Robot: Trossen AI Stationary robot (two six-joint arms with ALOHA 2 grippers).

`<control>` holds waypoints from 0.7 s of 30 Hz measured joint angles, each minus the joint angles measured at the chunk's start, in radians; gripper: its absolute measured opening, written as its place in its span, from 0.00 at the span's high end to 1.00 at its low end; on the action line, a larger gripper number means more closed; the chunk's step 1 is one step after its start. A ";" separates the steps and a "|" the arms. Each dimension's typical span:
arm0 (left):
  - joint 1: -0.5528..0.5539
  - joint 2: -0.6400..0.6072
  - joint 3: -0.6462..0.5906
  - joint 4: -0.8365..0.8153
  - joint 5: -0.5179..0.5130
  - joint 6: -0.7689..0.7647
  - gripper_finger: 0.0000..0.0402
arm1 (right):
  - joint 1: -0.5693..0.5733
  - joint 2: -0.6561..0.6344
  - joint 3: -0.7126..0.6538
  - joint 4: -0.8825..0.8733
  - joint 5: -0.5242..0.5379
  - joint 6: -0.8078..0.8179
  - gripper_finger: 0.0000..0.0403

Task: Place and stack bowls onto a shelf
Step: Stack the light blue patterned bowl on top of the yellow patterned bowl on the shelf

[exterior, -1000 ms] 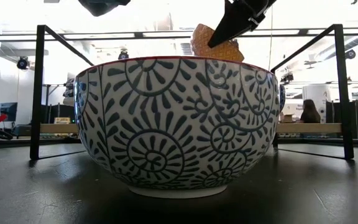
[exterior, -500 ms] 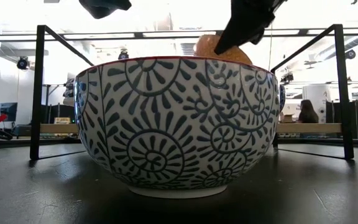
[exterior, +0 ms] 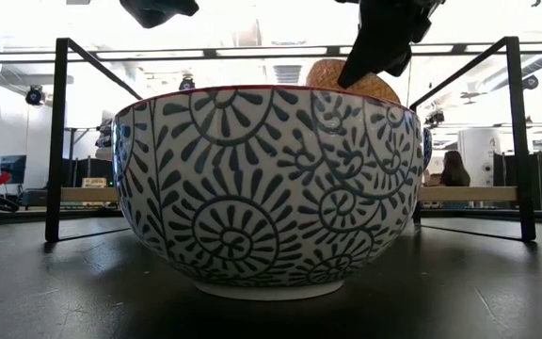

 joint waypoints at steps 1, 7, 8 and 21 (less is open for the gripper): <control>0.000 0.000 0.000 0.000 0.000 0.000 0.64 | 0.000 0.000 -0.002 0.000 -0.008 0.006 0.97; 0.000 -0.002 0.000 -0.010 0.000 0.000 0.64 | 0.000 0.000 -0.014 -0.007 -0.067 0.078 0.97; 0.001 -0.002 0.000 -0.011 0.000 0.000 0.64 | 0.000 0.000 -0.015 -0.015 -0.068 0.094 0.97; 0.013 -0.006 0.000 -0.015 0.000 0.000 0.64 | 0.000 0.000 -0.010 -0.059 -0.144 0.115 0.97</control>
